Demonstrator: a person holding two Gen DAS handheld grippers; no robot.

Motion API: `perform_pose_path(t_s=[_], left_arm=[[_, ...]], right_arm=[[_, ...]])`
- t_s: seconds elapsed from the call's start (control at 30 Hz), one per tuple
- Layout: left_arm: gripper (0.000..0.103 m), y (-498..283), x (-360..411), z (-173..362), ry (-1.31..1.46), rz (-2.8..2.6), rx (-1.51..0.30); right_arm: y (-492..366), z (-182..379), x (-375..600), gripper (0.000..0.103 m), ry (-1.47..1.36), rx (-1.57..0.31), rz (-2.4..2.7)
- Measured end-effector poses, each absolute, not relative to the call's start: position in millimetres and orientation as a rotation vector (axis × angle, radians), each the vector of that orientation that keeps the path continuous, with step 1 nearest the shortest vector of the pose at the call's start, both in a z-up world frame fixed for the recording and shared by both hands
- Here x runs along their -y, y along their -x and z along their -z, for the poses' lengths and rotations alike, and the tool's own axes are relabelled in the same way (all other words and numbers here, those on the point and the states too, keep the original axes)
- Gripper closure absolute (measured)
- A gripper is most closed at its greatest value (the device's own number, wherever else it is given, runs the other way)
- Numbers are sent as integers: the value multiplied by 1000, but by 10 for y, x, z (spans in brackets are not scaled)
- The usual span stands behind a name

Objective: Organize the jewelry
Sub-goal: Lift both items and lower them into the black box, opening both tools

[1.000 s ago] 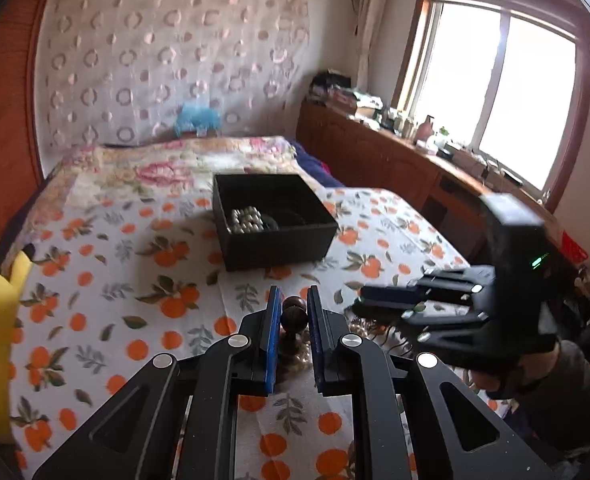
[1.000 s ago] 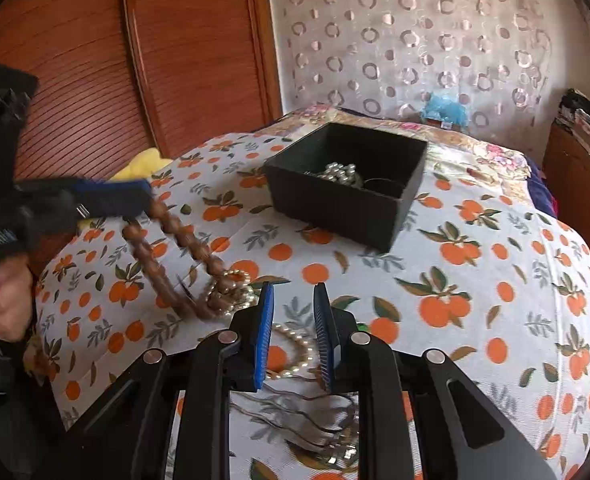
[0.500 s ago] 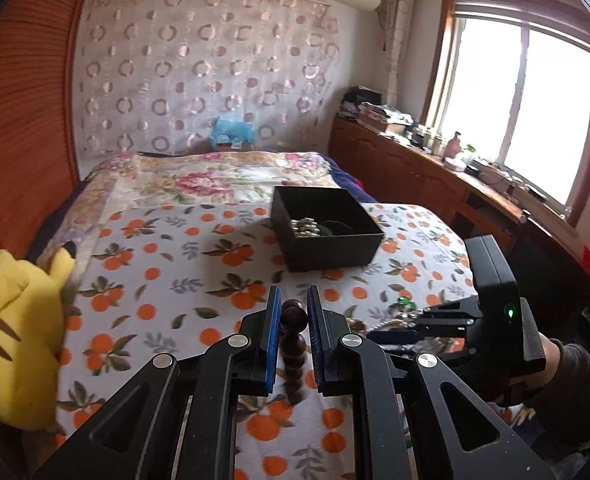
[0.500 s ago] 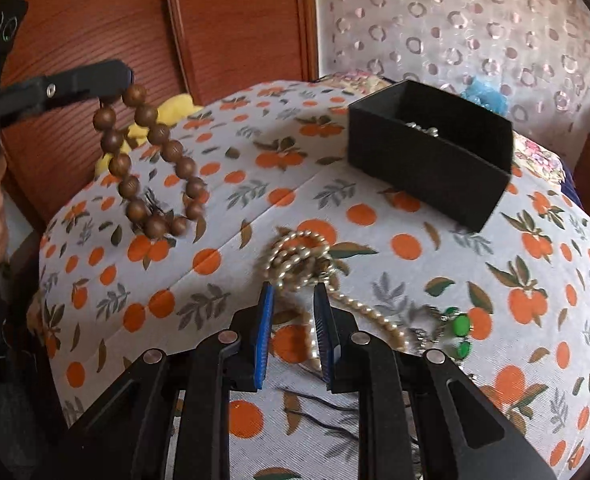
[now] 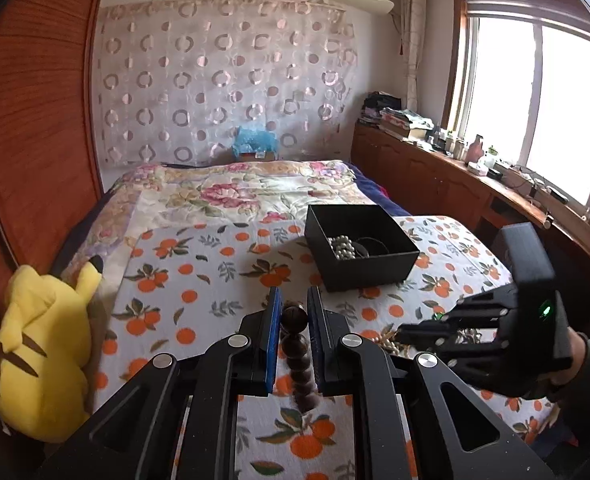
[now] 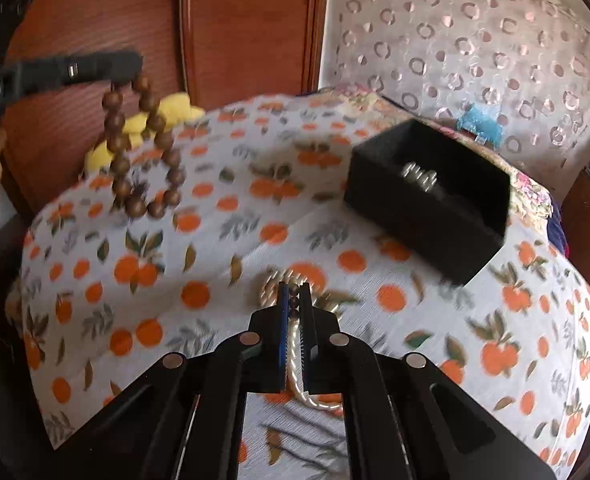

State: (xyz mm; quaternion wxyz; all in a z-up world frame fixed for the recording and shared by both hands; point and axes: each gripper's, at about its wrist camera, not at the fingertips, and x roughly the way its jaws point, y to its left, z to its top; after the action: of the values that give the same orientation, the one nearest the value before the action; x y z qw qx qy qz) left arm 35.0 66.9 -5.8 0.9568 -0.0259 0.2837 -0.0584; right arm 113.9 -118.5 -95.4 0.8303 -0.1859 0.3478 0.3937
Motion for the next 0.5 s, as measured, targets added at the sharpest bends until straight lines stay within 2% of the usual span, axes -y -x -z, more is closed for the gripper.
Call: perform_pose_path(t_s=[0.5], left_arm=[[91, -888, -542, -130, 60, 194, -575]], right_arm=[[-1478, 107, 1456, 97, 279, -628, -833]])
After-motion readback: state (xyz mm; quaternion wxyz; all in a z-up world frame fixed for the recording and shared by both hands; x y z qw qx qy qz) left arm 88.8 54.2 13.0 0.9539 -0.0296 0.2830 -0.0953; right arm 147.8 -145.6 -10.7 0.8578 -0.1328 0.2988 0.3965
